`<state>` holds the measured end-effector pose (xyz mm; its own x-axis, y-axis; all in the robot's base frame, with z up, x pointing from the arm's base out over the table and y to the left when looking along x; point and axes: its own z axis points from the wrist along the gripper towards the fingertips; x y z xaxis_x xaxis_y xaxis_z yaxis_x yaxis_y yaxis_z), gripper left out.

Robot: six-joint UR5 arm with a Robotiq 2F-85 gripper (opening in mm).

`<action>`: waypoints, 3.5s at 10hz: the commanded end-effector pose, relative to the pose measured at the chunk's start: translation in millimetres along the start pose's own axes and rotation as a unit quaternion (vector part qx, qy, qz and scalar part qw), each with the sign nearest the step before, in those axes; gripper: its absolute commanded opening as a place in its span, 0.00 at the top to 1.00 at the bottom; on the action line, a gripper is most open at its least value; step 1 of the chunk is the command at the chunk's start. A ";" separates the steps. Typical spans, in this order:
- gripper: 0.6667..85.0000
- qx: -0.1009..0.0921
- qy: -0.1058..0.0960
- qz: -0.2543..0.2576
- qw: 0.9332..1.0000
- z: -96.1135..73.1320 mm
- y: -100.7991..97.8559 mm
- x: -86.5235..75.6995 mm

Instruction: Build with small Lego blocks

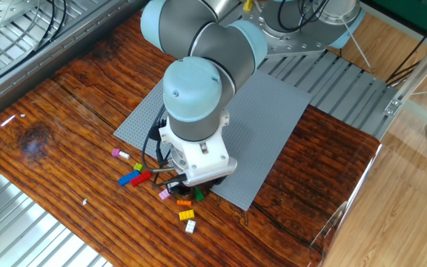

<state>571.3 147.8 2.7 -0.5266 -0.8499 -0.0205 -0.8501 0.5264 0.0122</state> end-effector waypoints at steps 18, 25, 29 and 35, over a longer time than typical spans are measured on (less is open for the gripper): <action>0.88 -0.008 -0.014 0.031 0.999 -13.2 5.3 -0.9; 0.98 -0.006 -0.018 0.224 0.974 -44.5 -8.7 28.2; 0.99 0.006 -0.041 0.346 0.937 -54.3 -31.5 31.6; 0.99 -0.022 -0.055 0.385 0.921 -58.6 -28.9 28.5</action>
<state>577.9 103.8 56.9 -0.9623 -0.2600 -0.0796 -0.2659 0.9611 0.0750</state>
